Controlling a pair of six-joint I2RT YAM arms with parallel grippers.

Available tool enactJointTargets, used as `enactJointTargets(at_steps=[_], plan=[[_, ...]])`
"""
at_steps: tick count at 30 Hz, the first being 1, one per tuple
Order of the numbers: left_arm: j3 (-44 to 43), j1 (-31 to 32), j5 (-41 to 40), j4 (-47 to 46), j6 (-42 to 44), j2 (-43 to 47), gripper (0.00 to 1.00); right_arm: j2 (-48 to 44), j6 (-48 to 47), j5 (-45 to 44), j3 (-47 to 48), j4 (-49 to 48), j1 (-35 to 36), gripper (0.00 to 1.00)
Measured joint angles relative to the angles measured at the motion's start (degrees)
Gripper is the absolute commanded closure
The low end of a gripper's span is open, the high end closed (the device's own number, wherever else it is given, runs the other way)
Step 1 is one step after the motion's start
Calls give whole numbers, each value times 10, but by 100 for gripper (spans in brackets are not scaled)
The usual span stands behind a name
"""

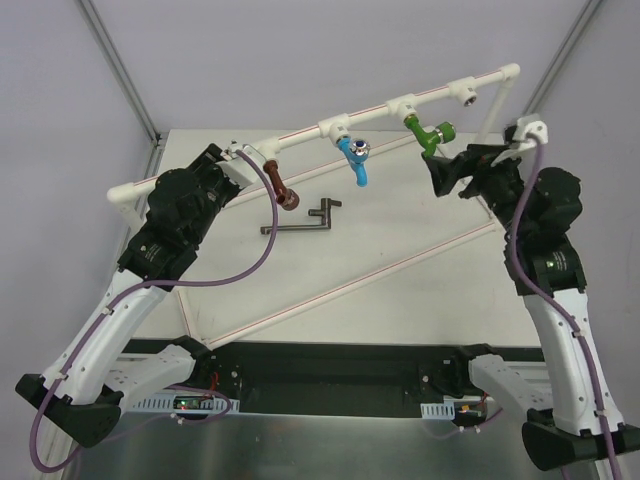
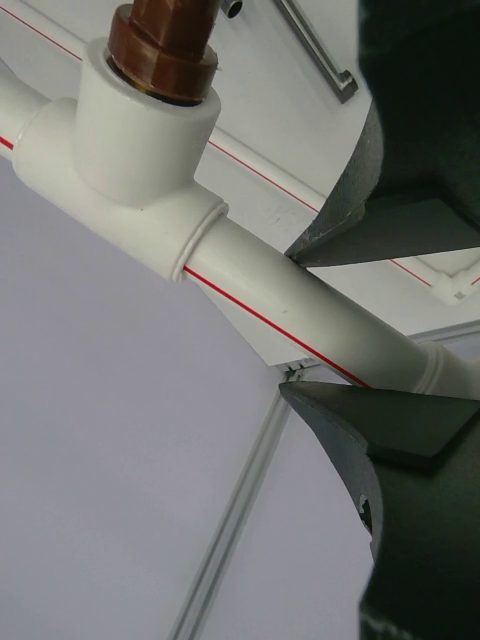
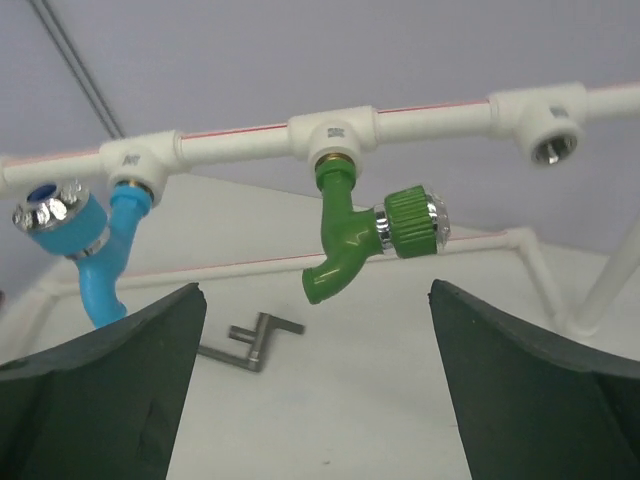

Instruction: Install the water faucets

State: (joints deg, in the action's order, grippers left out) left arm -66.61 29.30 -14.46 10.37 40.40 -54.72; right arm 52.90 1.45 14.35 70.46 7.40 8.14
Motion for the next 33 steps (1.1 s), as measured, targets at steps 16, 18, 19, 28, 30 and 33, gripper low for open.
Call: enactJointTargets(at_steps=[16, 18, 19, 28, 30, 33], plan=[[0, 0, 1, 0, 0, 0, 100, 56, -717, -231, -16, 23, 218, 4], [0, 0, 1, 0, 0, 0, 100, 74, -749, -243, -16, 18, 221, 4], [0, 0, 1, 0, 0, 0, 100, 83, -764, -250, -16, 14, 221, 4], [0, 0, 3, 0, 0, 0, 100, 137, -831, -300, -16, -52, 220, 17], [0, 0, 3, 0, 0, 0, 100, 143, -829, -301, -16, -63, 217, 28], [0, 0, 3, 0, 0, 0, 100, 149, -818, -301, -16, -75, 214, 53]])
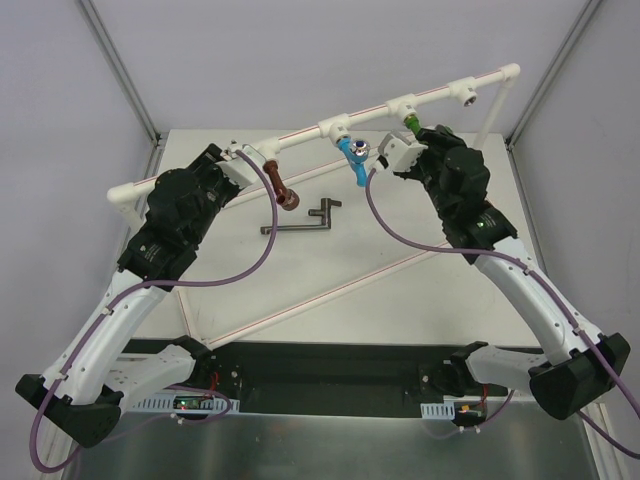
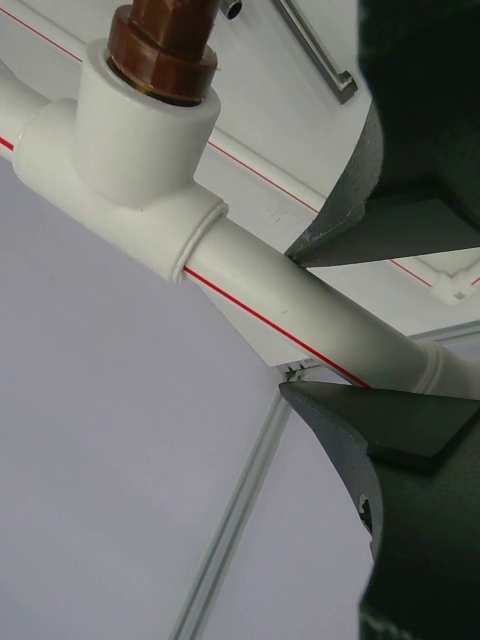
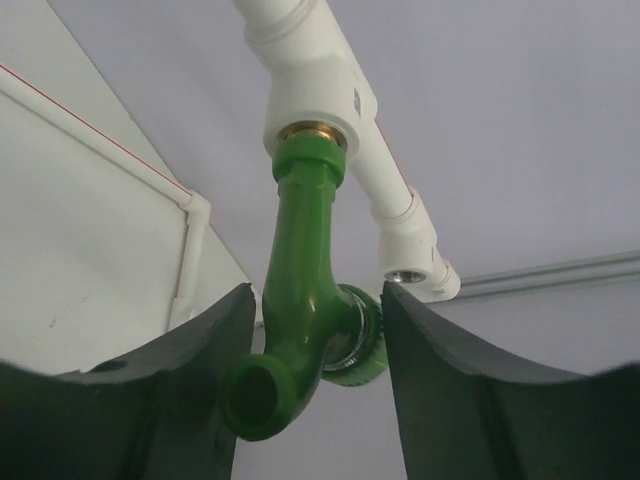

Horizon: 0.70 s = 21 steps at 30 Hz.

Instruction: Install the water faucets

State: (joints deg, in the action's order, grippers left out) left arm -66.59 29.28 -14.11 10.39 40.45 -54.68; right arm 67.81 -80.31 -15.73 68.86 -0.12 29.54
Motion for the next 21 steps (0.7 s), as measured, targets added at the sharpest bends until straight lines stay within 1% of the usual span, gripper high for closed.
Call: enactJointTargets(at_steps=[1, 3, 4, 7, 9, 12, 15, 17, 21], plan=[[0, 0, 0, 0, 0, 0, 100, 1, 9, 0, 0, -5, -1, 61], [0, 0, 1, 0, 0, 0, 100, 1, 29, 2, 1, -6, -4, 68], [0, 0, 1, 0, 0, 0, 100, 2, 40, 3, 1, -5, -5, 77], [0, 0, 1, 0, 0, 0, 100, 2, 84, 11, 1, -5, -5, 91], [0, 0, 1, -1, 0, 0, 100, 1, 127, 19, 3, -3, -6, 97], [0, 0, 1, 0, 0, 0, 100, -2, 210, 44, 10, 7, -13, 98], [0, 0, 1, 0, 0, 0, 100, -5, 323, 78, 13, 10, -31, 98], [0, 0, 1, 0, 0, 0, 100, -7, 415, 109, 13, 7, -49, 98], [0, 0, 1, -2, 0, 0, 100, -9, 667, 204, 3, -19, -107, 98]])
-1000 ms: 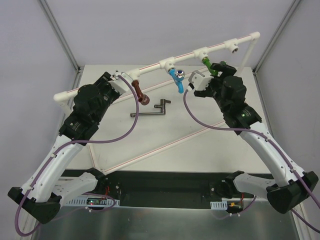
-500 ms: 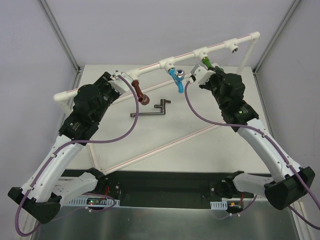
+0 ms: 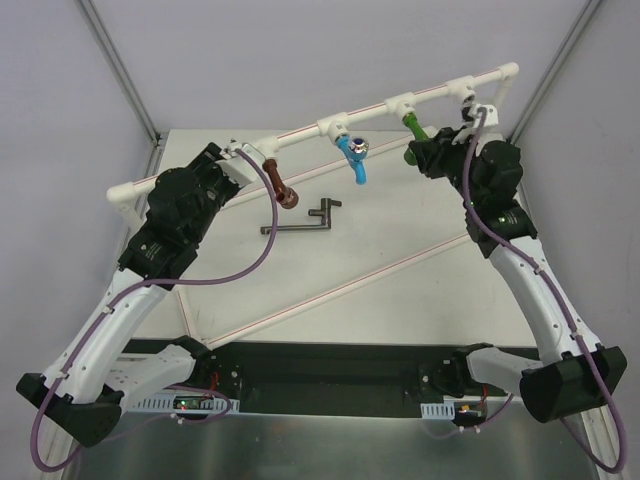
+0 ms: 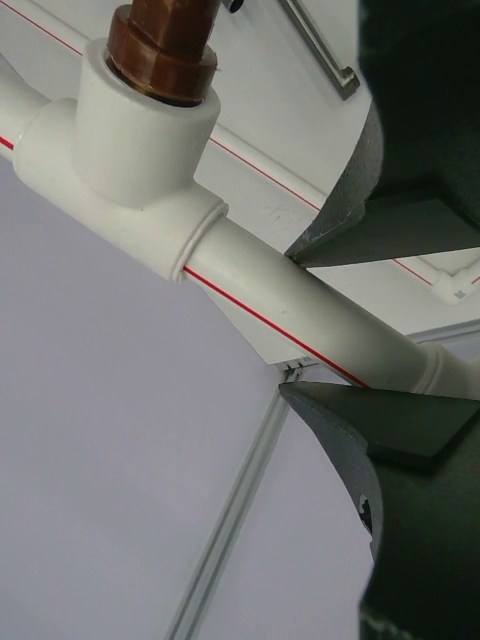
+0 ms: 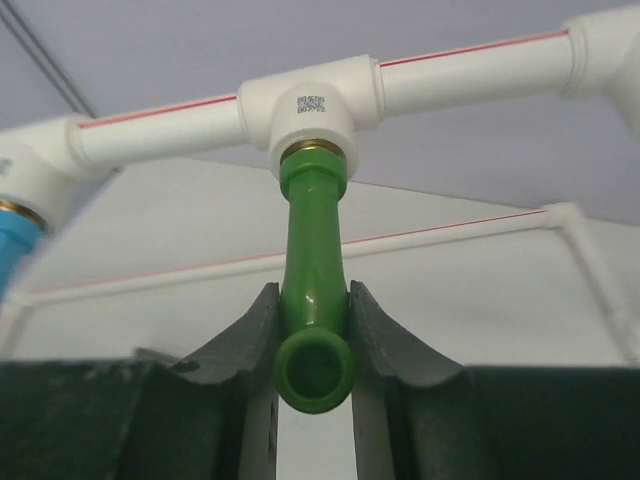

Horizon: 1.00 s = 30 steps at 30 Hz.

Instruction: Install the water faucets

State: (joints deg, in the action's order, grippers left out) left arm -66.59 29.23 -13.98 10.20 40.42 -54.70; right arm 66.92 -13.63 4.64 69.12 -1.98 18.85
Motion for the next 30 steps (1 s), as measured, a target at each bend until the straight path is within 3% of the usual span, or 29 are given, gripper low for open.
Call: enactJointTargets(at_steps=[4, 7, 14, 20, 23, 24, 27, 30], plan=[[0, -1, -1, -5, 0, -2, 100, 0, 271, 82, -52, -99, -52, 98], [0, -1, -3, -6, 0, -2, 100, 2, 416, 97, -85, -162, -63, 98], [0, -2, -14, -12, 0, -5, 100, 23, 683, 97, -123, -266, -67, 98], [0, -4, -13, -13, 0, -5, 100, 28, 844, 81, -160, -334, -66, 98], [0, -4, -12, -13, 0, -5, 100, 28, 883, 73, -177, -360, -64, 78], [0, -4, -11, -13, 0, -5, 100, 28, 887, 71, -179, -365, -63, 64], [0, -4, -10, -11, 0, -4, 100, 29, 891, 66, -179, -378, -63, 36], [0, 1, -4, -2, 0, 1, 100, 30, 884, 64, -179, -395, -60, 19]])
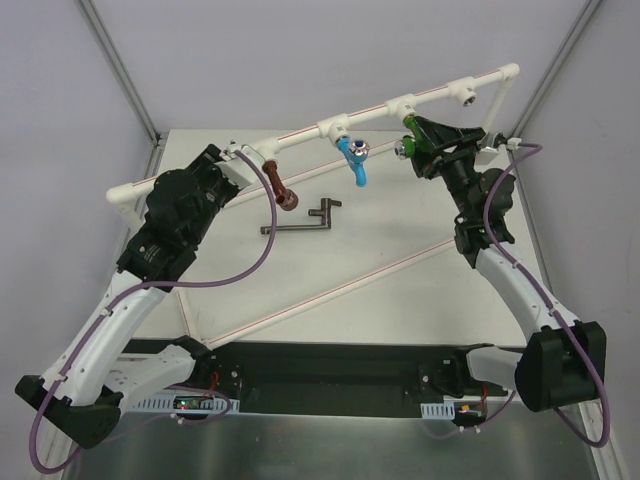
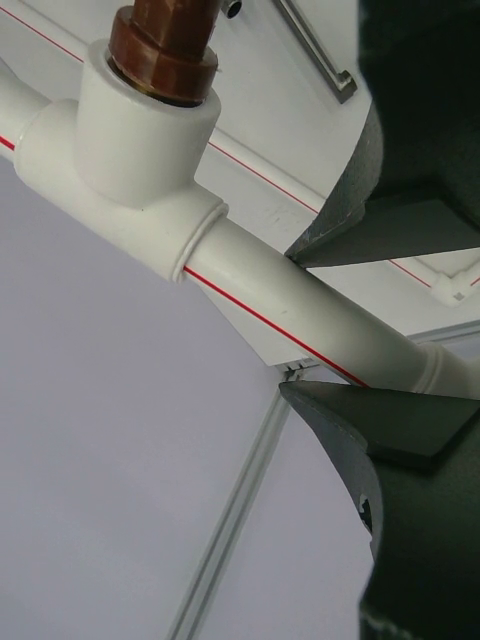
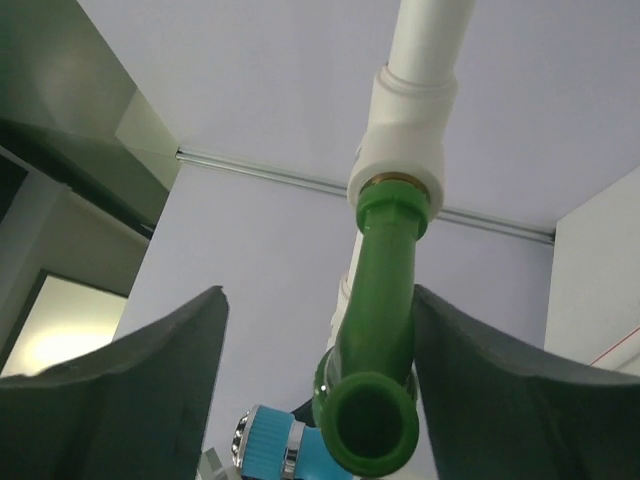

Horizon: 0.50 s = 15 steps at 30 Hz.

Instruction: Install the water faucets

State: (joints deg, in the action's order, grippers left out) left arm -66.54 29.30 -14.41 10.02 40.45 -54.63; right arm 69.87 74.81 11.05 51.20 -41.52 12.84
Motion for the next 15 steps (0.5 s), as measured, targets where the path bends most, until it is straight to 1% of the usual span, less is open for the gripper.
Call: enactJointTargets(at_steps=[2, 3, 5, 6, 7, 8, 10, 15], plan=[[1, 0, 4, 3, -1, 2, 100, -5, -14, 1, 0, -3, 0, 13], [1, 0, 4, 3, 0, 2, 100, -9, -21, 1, 0, -2, 0, 9], [1, 0, 4, 3, 0, 2, 100, -18, -36, 2, 0, 3, -4, 5], [1, 0, 5, 3, 0, 2, 100, -26, -45, 3, 0, 10, -7, 1], [1, 0, 5, 3, -1, 2, 100, -35, -57, 4, 0, 20, -10, 0], [1, 0, 5, 3, 0, 2, 100, -45, -68, 5, 0, 29, -14, 4], [1, 0, 5, 3, 0, 2, 100, -64, -95, 8, 0, 56, -21, 4], [1, 0, 5, 3, 0, 2, 100, -120, -193, 14, 18, 175, -39, 4]])
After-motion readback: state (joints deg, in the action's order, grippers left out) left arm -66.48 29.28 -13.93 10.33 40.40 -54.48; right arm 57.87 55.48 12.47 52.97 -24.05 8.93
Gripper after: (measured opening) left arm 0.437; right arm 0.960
